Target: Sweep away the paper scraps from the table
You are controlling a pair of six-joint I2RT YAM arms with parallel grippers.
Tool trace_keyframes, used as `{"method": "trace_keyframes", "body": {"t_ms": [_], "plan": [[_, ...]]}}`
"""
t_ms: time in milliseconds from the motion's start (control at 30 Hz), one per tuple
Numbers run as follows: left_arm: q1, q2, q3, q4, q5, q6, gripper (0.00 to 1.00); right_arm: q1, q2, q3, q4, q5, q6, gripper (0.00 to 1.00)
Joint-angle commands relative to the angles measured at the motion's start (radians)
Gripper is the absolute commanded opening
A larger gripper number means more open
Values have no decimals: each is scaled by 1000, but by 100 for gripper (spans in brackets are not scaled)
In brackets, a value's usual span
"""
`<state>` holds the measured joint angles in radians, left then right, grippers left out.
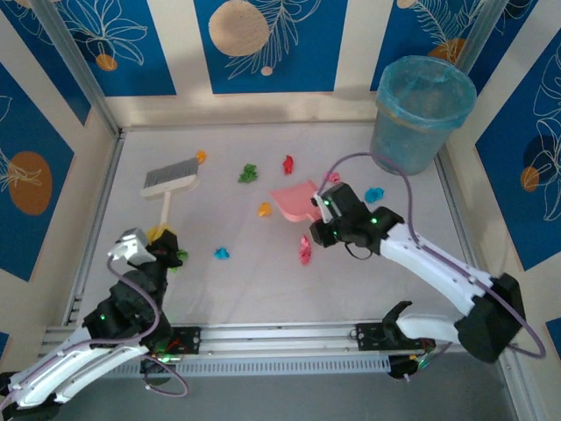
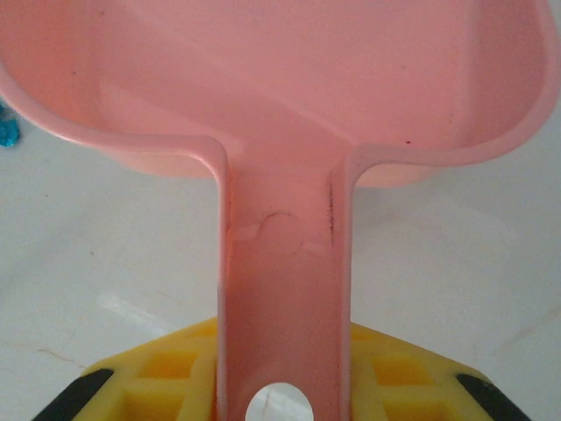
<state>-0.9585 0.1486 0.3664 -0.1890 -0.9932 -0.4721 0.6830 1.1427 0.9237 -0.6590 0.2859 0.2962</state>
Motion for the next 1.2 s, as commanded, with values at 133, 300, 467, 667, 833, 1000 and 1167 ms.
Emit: {"method": "trace_keyframes", "body": {"t_ms": [133,300,467,667,833,1000,1167], "plan": [[11,364,118,135,255,31,0,5,-204,-19,-244,78,380,0],[20,634,247,139,406,-13,0,4,-202,3,-458,146,544,0],[44,862,436,67,526,-109,0,7,-245,-29,-560,230,709,0],[54,1152,755,11,673,-127,0,3,-317,-102,-538,159,793,0],[53,1415,1055,-64,793,-102,0,-5,-266,-144,-554,177,834,0],[55,1608,1271,-116,846,-81,0,-16,-214,-175,-529,216,860,0],[62,1789,1470,-163,919,-75,0,-72,-156,-202,-424,198,785,0]]}}
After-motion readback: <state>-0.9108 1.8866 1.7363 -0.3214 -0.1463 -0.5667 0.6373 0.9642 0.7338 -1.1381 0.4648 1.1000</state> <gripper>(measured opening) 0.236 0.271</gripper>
